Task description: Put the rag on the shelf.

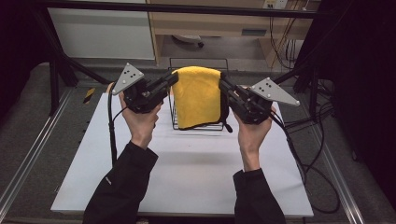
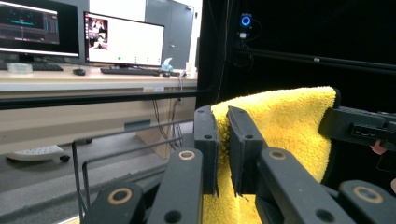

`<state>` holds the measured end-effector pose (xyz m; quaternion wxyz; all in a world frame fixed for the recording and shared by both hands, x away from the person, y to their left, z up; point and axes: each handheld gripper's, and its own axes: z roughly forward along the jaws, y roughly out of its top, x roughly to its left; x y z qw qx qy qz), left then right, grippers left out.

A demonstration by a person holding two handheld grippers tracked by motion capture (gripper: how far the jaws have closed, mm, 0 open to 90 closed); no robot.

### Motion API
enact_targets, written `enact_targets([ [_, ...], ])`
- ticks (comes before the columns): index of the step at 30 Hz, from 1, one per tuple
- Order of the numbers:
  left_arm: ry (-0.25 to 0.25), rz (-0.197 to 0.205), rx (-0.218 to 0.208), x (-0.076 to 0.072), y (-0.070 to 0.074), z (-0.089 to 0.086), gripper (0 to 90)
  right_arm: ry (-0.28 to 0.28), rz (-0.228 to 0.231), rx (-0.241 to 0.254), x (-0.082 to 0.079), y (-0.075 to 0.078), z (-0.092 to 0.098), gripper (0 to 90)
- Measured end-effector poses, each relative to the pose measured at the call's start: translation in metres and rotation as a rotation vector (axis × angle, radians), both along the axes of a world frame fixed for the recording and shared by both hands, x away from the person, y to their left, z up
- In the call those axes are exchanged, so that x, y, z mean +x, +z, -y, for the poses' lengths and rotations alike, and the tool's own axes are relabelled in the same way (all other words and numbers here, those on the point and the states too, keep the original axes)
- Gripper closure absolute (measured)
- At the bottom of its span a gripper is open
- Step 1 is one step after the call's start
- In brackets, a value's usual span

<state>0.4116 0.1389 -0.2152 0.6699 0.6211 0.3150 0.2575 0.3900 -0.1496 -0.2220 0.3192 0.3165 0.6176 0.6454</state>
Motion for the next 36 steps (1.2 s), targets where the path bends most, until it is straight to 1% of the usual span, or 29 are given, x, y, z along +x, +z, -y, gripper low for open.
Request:
enact_targets([
  [5,0.005,0.011,-0.009,0.004,0.011,-0.001,82.6,0.000,0.017,-0.002,0.003,0.011,-0.002,81.5],
  [10,0.012,0.024,-0.012,0.008,0.024,-0.001,82.5,0.007,0.024,0.006,0.007,0.022,-0.002,81.4],
  [14,0.017,0.033,-0.001,0.010,0.031,0.001,82.6,0.009,0.032,0.009,0.012,0.027,-0.001,81.3],
  [17,0.019,0.037,-0.002,0.014,0.036,0.002,82.6,0.007,0.035,0.010,0.015,0.031,-0.001,81.4],
  [20,0.021,0.046,-0.003,0.016,0.042,0.003,82.7,0.002,0.049,0.005,0.016,0.036,-0.002,81.5],
  [26,0.018,0.068,-0.016,0.017,0.053,0.003,82.7,-0.001,0.069,0.010,0.017,0.048,-0.002,81.5],
  [29,0.015,0.069,-0.029,0.019,0.058,0.002,82.7,0.005,0.077,0.014,0.018,0.054,-0.002,81.5],
  [36,0.027,0.089,-0.034,0.025,0.071,-0.003,82.7,-0.001,0.102,0.002,0.024,0.070,-0.007,81.5],
])
